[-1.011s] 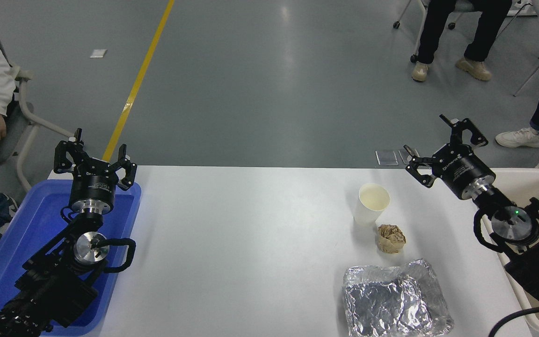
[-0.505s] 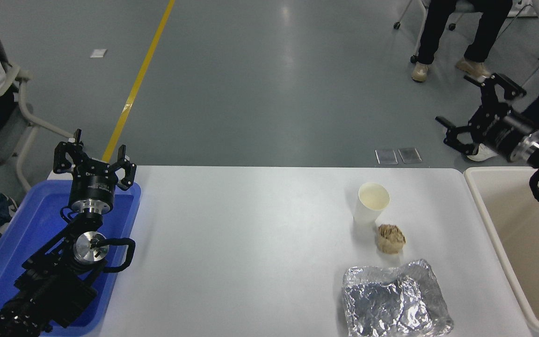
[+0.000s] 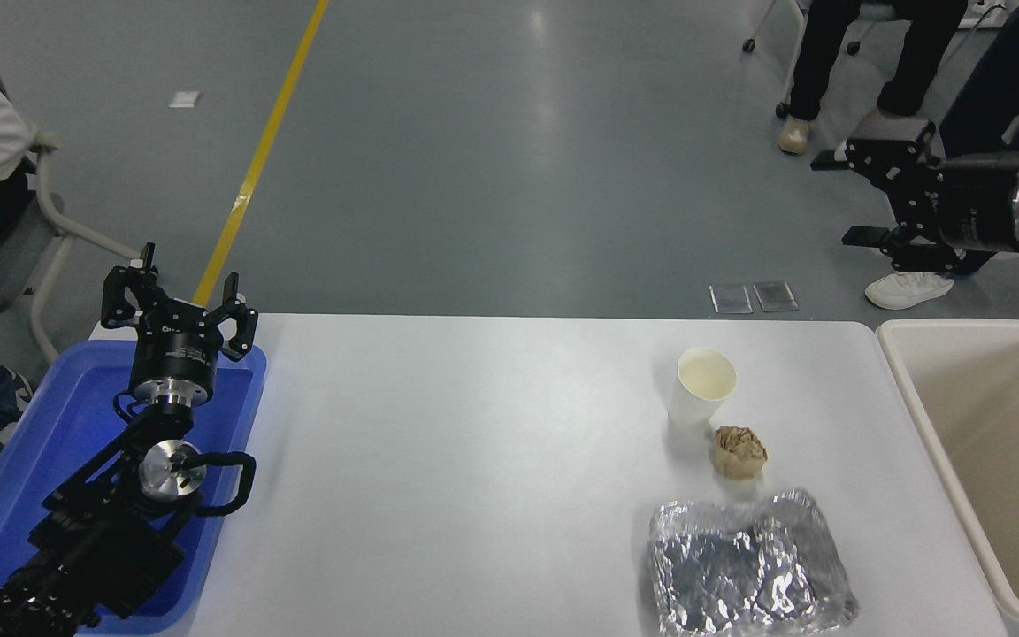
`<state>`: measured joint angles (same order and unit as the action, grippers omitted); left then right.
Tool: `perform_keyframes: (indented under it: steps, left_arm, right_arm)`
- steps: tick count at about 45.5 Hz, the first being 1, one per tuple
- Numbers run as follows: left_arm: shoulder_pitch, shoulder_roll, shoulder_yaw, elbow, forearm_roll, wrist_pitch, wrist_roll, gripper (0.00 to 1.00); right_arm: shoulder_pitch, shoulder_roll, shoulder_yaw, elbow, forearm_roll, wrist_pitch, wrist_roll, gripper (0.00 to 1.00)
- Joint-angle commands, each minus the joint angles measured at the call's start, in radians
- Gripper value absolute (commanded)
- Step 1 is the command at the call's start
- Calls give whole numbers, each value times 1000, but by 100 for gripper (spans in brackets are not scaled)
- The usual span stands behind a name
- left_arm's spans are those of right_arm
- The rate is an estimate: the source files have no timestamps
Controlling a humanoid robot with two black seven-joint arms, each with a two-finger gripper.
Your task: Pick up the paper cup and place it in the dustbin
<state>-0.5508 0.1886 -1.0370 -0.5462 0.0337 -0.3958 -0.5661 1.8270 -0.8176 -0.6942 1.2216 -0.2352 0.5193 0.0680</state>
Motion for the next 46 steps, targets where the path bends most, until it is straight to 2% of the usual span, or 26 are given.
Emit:
perform_keyframes:
  steps: [1, 6, 15, 23, 29, 46]
  left_arm:
    - [0, 0, 0, 0, 0, 0, 0, 99]
    - [0, 0, 0, 0, 0, 0, 0, 99]
    - [-1, 0, 0, 0, -2, 0, 0, 99]
    - [0, 0, 0, 0, -2, 0, 0, 99]
    - [0, 0, 0, 0, -2, 0, 0, 99]
    - [0, 0, -2, 0, -2, 0, 0, 99]
  right_arm:
    - [382, 123, -396, 311, -105, 15, 1, 100]
    - [478, 195, -471, 384, -110, 37, 3, 100]
    - [633, 235, -476, 453, -108, 261, 1, 100]
    - [739, 235, -484, 478, -92, 266, 4, 100]
    - [817, 238, -527, 524, -27, 266, 6, 100]
    - [891, 299, -551, 524, -12, 266, 7, 100]
